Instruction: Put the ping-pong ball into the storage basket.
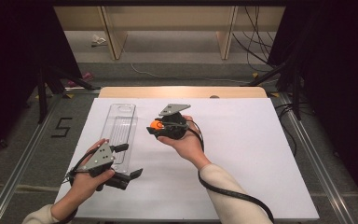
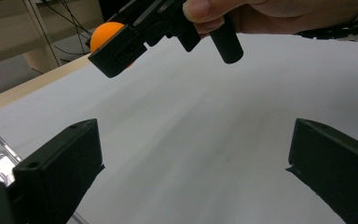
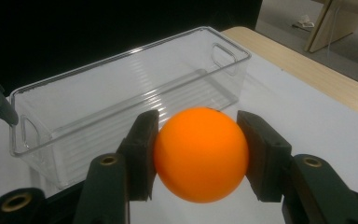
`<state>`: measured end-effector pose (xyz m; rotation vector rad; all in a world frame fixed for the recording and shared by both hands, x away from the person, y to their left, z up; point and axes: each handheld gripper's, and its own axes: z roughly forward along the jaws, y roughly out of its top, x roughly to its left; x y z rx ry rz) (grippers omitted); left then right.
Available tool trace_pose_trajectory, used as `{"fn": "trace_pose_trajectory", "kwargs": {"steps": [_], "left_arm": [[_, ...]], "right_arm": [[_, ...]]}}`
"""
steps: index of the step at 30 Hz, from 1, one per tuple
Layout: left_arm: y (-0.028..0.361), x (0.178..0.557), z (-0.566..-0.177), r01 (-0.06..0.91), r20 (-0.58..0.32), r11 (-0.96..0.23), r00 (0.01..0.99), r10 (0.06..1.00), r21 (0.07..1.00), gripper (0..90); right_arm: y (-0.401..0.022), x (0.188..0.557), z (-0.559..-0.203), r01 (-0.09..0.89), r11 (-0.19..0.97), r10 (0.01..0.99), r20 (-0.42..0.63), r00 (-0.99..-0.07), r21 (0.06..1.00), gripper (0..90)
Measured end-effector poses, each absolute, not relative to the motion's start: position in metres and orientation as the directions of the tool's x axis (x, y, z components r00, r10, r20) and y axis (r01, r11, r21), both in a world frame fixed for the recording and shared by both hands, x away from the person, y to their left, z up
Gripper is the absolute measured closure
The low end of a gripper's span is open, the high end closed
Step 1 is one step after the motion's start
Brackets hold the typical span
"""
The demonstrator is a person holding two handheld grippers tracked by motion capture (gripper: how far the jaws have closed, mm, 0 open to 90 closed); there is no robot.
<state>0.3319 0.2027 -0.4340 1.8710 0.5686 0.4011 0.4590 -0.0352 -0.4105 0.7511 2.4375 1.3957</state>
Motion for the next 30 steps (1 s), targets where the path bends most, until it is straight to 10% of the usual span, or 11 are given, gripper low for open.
{"fn": "trace_pose_trajectory", "kwargs": {"steps": [30], "left_arm": [[0.202,0.332,-0.434,0.19,0.01,-0.303,0.833,0.553,0.934,2.3]], "right_arm": [[-0.021,0.463,-0.408,0.308,0.422,0.525,0.048,-0.85,0.853,51.6]]}}
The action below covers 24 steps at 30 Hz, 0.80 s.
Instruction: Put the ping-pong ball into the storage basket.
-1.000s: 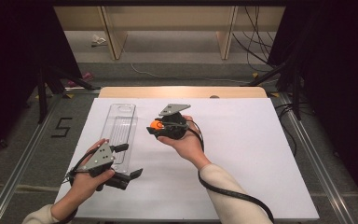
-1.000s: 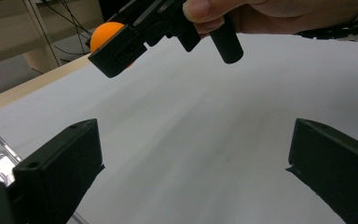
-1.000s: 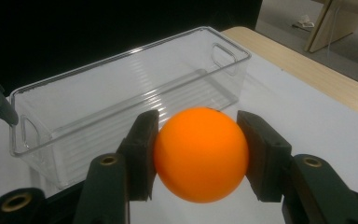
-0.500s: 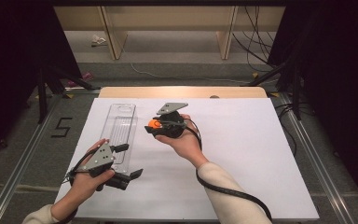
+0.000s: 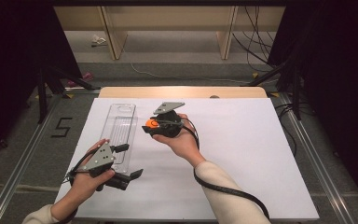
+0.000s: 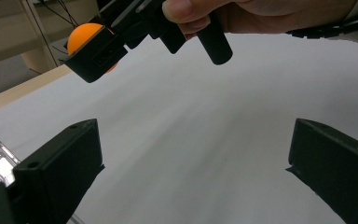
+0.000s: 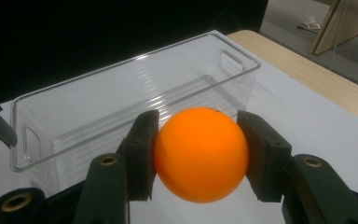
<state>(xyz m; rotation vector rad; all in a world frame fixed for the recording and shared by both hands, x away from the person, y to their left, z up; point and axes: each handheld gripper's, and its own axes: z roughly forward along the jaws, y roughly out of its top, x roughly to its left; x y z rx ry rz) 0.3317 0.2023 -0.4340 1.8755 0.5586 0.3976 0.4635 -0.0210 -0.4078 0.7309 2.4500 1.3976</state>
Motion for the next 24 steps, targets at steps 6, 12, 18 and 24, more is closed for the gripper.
{"fn": "trace_pose_trajectory", "kwargs": {"steps": [6,12,18,24], "left_arm": [[0.2022,0.3317,-0.434,0.19,0.009,-0.302,0.834,0.552,0.934,2.3],[0.2021,0.3315,-0.434,0.19,0.009,-0.302,0.833,0.552,0.934,2.3],[0.2021,0.3316,-0.434,0.19,0.009,-0.301,0.833,0.552,0.934,2.3],[0.202,0.3315,-0.4339,0.189,0.01,-0.303,0.834,0.552,0.934,2.4]], "right_arm": [[-0.0186,0.4647,-0.4063,0.303,0.425,0.521,0.044,-0.853,0.853,51.6],[-0.016,0.4652,-0.4058,0.302,0.427,0.519,0.043,-0.854,0.853,51.6],[-0.0139,0.466,-0.4058,0.301,0.428,0.516,0.043,-0.856,0.852,51.6],[-0.0117,0.4664,-0.4057,0.302,0.43,0.515,0.043,-0.856,0.851,51.6]]}}
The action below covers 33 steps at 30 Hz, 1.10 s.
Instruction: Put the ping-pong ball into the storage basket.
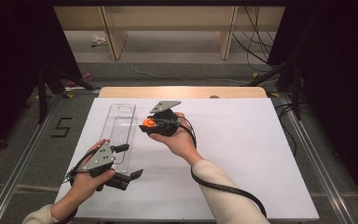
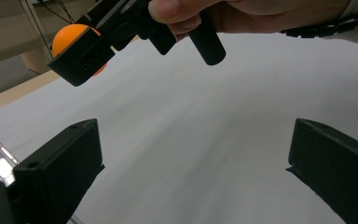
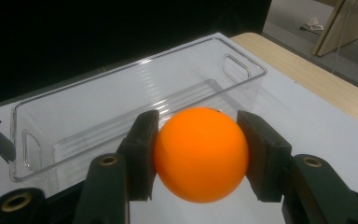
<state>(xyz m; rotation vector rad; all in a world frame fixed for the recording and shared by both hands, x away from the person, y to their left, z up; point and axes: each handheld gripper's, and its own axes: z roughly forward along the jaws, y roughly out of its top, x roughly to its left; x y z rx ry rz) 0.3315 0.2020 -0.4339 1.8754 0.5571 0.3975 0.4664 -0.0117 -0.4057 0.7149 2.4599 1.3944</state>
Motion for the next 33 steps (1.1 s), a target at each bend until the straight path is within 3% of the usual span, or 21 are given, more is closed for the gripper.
{"fn": "trace_pose_trajectory", "kwargs": {"steps": [33], "left_arm": [[0.201,0.331,-0.434,0.188,0.012,-0.307,0.837,0.547,0.933,2.5]], "right_arm": [[0.002,0.469,-0.405,0.292,0.445,0.498,0.037,-0.866,0.846,51.6]]}}
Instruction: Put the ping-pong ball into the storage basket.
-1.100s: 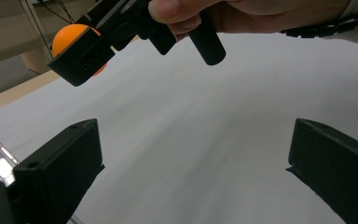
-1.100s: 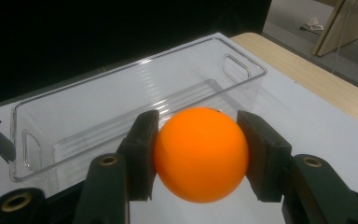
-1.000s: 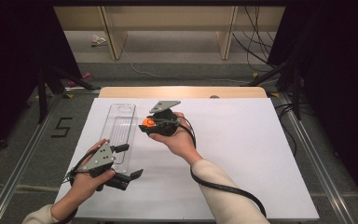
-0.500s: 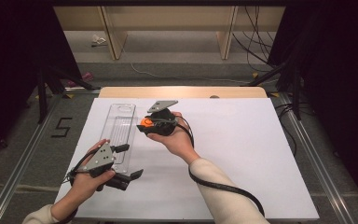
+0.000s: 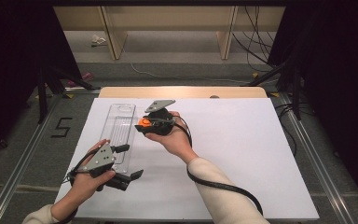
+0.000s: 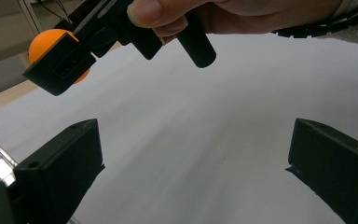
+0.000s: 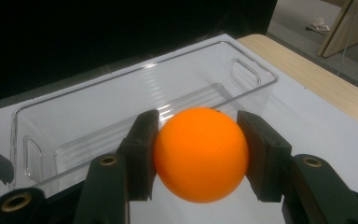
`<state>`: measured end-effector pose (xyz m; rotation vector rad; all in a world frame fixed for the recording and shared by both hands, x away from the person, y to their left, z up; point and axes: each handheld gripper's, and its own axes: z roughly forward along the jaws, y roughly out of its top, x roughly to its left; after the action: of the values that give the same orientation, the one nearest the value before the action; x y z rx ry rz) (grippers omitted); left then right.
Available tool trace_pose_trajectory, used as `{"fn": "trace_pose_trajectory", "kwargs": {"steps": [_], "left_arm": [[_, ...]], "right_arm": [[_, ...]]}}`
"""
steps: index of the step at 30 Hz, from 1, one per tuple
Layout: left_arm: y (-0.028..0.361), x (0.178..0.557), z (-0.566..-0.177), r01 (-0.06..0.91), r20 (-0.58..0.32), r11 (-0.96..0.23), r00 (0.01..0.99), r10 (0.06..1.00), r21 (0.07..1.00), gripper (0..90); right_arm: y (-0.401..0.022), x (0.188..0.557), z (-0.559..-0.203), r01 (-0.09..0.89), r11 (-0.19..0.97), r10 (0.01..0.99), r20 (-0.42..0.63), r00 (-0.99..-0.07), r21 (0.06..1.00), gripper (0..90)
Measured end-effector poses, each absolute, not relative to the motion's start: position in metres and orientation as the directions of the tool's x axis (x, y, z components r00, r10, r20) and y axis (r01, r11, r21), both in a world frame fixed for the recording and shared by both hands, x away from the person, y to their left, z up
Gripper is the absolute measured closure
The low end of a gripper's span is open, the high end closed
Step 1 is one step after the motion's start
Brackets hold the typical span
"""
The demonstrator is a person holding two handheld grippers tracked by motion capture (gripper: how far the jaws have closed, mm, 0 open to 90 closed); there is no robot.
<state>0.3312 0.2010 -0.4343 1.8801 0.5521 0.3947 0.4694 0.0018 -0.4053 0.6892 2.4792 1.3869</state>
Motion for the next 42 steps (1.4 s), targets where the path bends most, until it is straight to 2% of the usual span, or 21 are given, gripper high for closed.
{"fn": "trace_pose_trajectory", "kwargs": {"steps": [42], "left_arm": [[0.2,0.331,-0.434,0.185,0.015,-0.314,0.841,0.54,0.931,2.6]], "right_arm": [[0.02,0.476,-0.399,0.276,0.465,0.479,0.023,-0.877,0.841,51.6]]}}
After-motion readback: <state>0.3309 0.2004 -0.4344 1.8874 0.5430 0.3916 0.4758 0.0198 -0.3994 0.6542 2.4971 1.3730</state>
